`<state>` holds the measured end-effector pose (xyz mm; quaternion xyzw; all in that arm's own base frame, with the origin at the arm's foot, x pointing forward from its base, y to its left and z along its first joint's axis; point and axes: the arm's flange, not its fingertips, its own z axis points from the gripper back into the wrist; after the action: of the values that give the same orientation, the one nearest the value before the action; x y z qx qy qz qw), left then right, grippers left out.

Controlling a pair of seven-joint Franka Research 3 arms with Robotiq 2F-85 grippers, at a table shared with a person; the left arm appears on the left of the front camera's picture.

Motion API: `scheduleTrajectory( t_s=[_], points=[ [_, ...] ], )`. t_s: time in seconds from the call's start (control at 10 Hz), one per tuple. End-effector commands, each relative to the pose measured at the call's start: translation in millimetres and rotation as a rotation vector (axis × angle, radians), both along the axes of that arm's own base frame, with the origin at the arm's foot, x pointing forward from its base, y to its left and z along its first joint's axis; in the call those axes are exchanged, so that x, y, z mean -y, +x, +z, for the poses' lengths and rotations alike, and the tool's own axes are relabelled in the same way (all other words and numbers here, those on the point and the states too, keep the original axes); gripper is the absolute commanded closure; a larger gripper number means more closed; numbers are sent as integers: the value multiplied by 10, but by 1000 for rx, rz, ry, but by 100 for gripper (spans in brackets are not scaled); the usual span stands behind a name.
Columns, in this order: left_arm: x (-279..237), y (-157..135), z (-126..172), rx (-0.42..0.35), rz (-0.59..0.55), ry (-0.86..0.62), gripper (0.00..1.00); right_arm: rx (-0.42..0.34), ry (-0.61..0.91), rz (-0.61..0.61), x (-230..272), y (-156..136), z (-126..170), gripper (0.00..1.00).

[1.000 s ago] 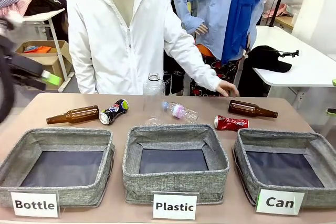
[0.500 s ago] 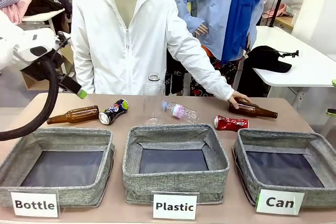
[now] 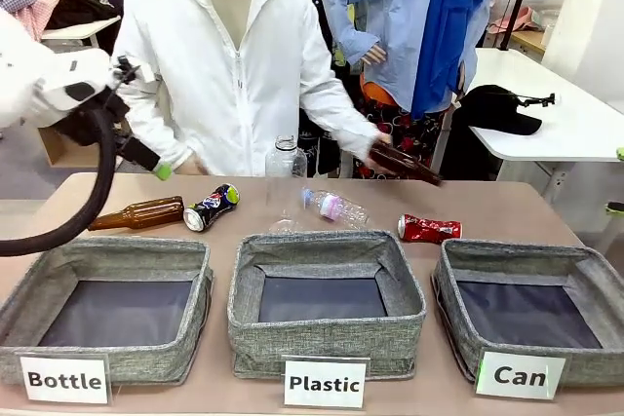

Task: Sort the can waste into the basket.
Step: Pick up the can waste from the table and place it in the right Fabric basket.

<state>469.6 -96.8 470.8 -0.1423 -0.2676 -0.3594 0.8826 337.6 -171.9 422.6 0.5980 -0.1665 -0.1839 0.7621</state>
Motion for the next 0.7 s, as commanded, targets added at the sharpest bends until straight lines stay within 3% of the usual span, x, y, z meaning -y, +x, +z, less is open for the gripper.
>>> scheduleTrajectory(
  t_s=[0.0, 0.2, 0.3, 0.4, 0.6],
  points=[
    [170, 572, -100, 11, -58, 44, 0, 28, -5, 9, 11, 2, 9, 0],
    [79, 972, -168, -80, 16, 60, 0, 28, -5, 9, 11, 2, 9, 0],
    [-226, 759, -18, -147, -118, -17, 0, 28, -5, 9, 11, 2, 9, 0],
    [-682, 334, 199, -153, -170, -100, 0, 28, -5, 9, 11, 2, 9, 0],
    [-1718, -534, 658, -93, -31, -195, 0, 28, -5, 9, 11, 2, 9, 0]
  ],
)
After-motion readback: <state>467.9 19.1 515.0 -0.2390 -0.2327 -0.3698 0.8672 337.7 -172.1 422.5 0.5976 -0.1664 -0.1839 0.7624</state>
